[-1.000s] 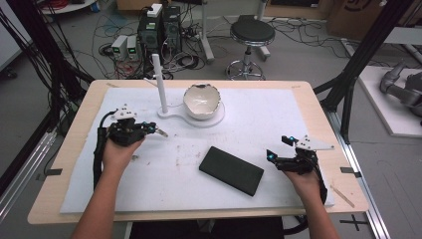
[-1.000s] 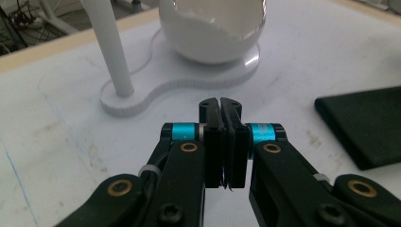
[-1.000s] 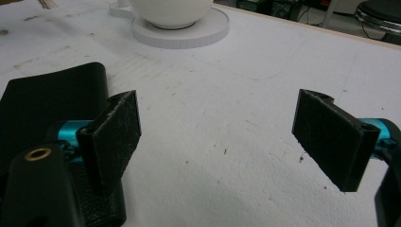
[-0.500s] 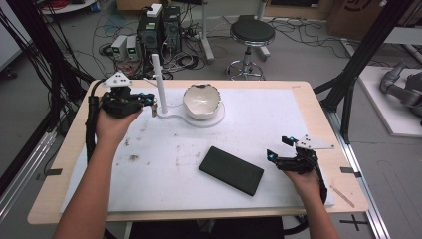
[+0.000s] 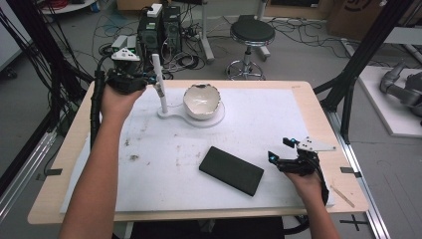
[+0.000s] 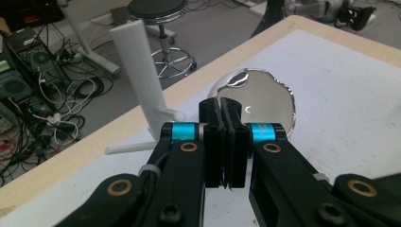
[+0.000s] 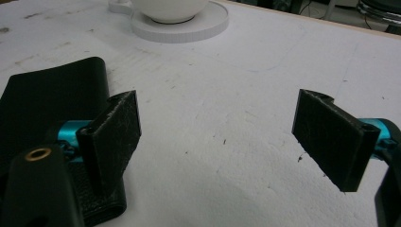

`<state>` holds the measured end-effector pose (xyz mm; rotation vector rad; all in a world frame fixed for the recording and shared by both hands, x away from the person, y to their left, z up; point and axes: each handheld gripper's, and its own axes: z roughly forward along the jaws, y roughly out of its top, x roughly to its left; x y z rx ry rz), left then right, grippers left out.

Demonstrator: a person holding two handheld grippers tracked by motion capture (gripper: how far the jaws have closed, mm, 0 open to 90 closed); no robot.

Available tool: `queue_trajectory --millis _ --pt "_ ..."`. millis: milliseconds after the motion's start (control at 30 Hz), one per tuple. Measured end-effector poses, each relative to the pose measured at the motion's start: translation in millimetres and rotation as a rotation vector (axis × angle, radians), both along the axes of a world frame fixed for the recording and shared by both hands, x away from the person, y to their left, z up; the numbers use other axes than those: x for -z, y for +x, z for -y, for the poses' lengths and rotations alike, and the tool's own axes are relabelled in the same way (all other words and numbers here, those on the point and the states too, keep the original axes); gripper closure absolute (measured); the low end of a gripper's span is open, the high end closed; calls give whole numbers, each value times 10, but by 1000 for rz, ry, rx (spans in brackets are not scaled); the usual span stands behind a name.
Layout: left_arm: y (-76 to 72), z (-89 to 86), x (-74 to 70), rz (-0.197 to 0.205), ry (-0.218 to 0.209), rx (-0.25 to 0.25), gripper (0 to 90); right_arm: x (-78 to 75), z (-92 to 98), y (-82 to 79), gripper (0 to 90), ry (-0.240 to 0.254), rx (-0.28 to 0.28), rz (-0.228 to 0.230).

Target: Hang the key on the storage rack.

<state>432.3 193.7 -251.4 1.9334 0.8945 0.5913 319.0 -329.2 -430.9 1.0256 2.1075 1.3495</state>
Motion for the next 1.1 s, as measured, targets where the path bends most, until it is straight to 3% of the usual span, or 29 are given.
queue_trajectory --millis 400,667,800,867,933,1100 --pt "170 -79 -22 -13 -11 -37 880 17 -10 -5 166 -12 0 -1" --pt "274 -87 51 -29 -8 -65 879 19 -10 -3 166 -12 0 -2" --pt "309 -123 95 -37 -30 -84 877 15 23 7 165 -7 2 2" --pt "294 -143 106 -19 -48 -93 874 12 31 7 165 0 6 0" --pt "278 -178 112 -28 -62 -92 797 10 55 11 165 7 13 -1" --pt "185 -268 155 -43 -93 -71 703 15 61 20 165 16 3 -23"
